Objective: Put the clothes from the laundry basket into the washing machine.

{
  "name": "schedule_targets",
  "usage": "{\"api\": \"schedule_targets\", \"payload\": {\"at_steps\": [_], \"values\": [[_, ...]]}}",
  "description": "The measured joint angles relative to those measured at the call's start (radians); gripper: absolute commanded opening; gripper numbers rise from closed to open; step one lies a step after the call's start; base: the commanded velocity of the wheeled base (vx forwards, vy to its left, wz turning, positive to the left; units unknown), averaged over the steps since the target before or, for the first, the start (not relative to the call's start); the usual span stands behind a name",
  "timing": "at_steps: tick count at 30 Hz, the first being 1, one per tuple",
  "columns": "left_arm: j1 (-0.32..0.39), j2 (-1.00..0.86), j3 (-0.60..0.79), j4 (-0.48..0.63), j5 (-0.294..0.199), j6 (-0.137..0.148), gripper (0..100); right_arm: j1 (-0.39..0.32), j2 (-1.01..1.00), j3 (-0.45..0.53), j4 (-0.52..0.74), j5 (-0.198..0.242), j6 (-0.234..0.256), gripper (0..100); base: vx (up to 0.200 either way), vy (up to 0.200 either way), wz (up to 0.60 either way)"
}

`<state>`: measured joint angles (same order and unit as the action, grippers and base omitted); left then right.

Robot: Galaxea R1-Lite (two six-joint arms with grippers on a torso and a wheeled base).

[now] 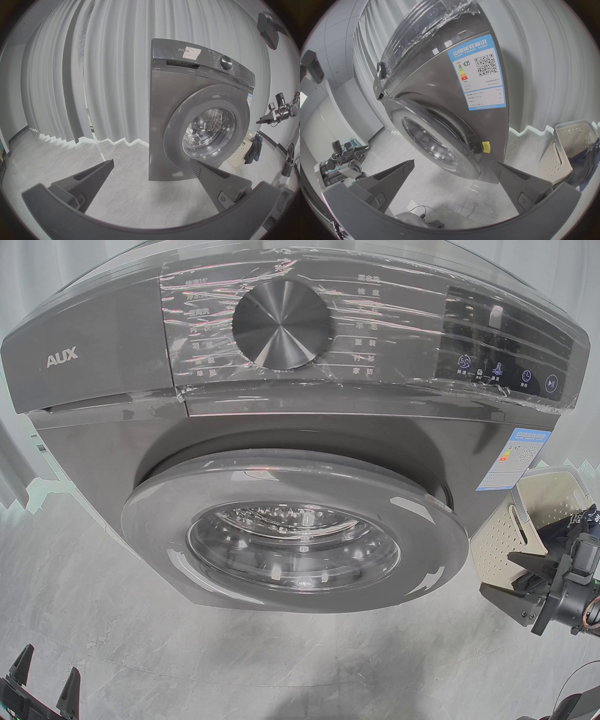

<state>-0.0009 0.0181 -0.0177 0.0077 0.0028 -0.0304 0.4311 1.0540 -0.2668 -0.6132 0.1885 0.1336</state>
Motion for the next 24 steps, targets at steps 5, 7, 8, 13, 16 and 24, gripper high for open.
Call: {"api": "schedule_targets", "payload": {"at_steps": [5, 7, 8, 13, 16, 24], "values": [[-0.001, 0.000, 0.000, 0.000, 0.000, 0.000, 100, 0.047, 0.080, -0.040, -0.044, -0.060, 0.006, 100, 0.000, 0.000, 0.00], [-0.001, 0.000, 0.000, 0.000, 0.000, 0.000, 100, 0.053, 0.105, -0.050, -0.051, -0.063, 0.010, 100, 0.000, 0.000, 0.00], [0.000, 0.000, 0.000, 0.000, 0.001, 0.000, 100, 0.056, 0.115, -0.053, -0.052, -0.063, 0.011, 100, 0.000, 0.000, 0.00], [0.000, 0.000, 0.000, 0.000, 0.001, 0.000, 100, 0.071, 0.172, -0.072, -0.063, -0.063, 0.026, 100, 0.000, 0.000, 0.00], [0.000, 0.000, 0.000, 0.000, 0.001, -0.001, 100, 0.091, 0.204, -0.081, -0.107, -0.064, 0.040, 100, 0.000, 0.000, 0.00], [-0.001, 0.000, 0.000, 0.000, 0.000, -0.001, 100, 0.127, 0.285, -0.079, -0.213, -0.062, 0.058, 100, 0.000, 0.000, 0.00]]}}
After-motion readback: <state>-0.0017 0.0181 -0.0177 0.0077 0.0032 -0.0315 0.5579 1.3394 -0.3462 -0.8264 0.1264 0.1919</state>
